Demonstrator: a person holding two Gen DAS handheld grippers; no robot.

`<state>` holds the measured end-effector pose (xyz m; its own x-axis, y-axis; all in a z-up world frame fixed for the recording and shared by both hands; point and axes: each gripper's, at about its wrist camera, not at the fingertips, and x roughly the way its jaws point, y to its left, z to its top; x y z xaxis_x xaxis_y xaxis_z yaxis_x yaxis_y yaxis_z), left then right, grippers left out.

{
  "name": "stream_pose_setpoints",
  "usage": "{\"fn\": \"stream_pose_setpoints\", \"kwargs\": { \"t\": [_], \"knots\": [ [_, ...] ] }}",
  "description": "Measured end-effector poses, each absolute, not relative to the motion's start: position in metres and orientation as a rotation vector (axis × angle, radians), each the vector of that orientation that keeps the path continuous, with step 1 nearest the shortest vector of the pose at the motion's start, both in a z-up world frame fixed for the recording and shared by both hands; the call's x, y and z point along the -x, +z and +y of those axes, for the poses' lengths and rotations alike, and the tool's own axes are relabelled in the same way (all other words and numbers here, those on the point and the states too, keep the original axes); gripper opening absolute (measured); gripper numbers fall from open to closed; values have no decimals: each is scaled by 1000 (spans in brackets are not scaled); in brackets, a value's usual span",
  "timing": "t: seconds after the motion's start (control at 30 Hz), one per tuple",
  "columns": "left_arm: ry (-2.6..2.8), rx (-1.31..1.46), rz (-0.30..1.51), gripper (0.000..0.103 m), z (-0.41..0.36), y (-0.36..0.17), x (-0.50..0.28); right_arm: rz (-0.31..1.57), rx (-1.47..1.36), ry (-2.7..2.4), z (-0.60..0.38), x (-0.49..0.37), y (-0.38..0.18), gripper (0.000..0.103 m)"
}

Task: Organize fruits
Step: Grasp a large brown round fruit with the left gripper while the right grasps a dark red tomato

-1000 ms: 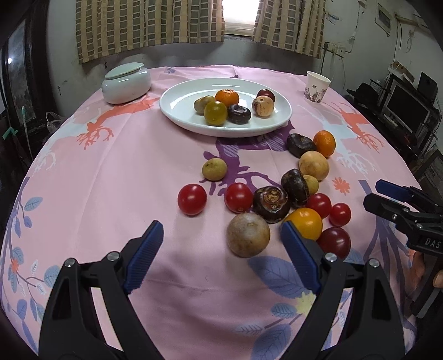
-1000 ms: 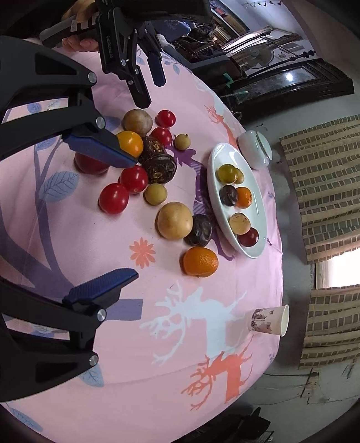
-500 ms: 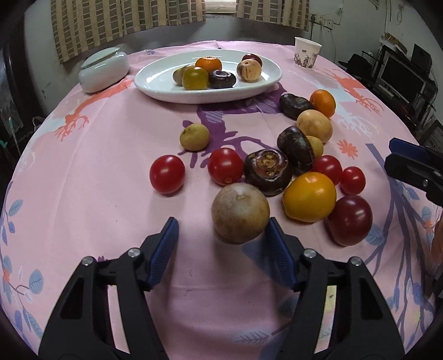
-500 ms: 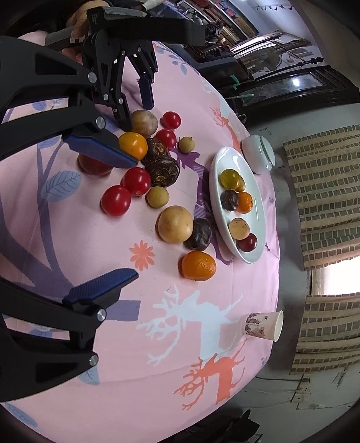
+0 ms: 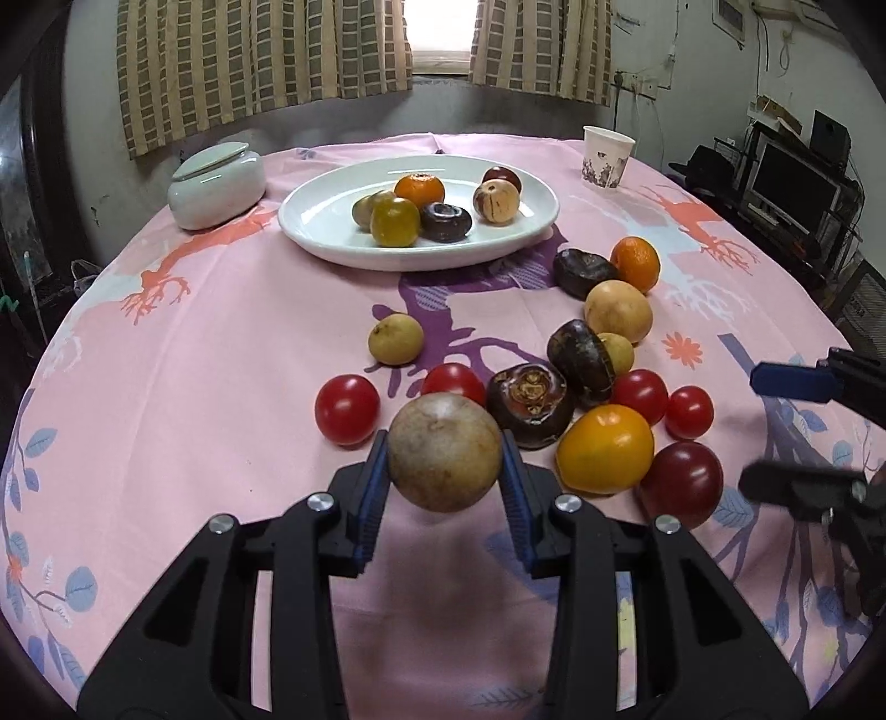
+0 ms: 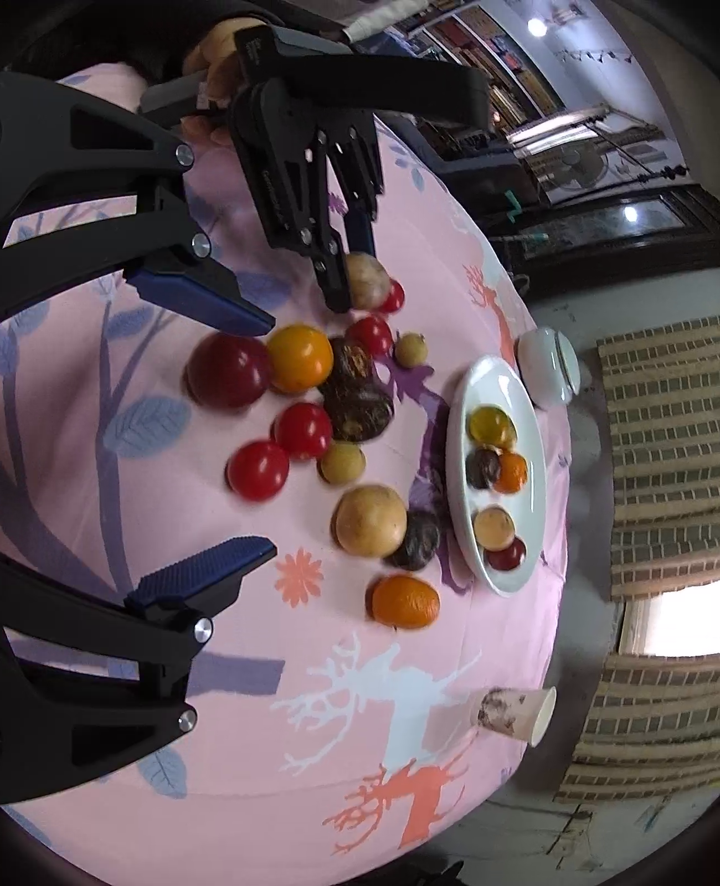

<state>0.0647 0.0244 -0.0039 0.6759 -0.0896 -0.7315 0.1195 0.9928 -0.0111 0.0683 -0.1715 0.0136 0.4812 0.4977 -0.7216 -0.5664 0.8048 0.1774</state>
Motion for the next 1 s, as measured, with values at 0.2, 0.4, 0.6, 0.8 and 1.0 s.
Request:
{"fn": "stream_pose_setpoints", "kwargs": {
  "t": [0.2, 0.4, 0.6, 0.8, 1.0],
  "knots": [
    [-130, 4, 826, 39, 31, -1, -65, 863, 246, 680, -138, -49, -1, 75],
    [-152, 23, 849, 39, 31, -4, -65, 882, 264, 680, -128, -50, -14, 69],
    [-156, 23, 855, 39, 30, -5, -65, 902, 229, 650, -127, -60, -20, 39],
    [-155, 15, 851, 39, 28, -5, -64, 898, 192, 649, -135, -62, -16, 39],
    [-149, 10, 846, 39, 27, -1, -63, 849, 166, 650, -142, -60, -3, 39]
  ]
}}
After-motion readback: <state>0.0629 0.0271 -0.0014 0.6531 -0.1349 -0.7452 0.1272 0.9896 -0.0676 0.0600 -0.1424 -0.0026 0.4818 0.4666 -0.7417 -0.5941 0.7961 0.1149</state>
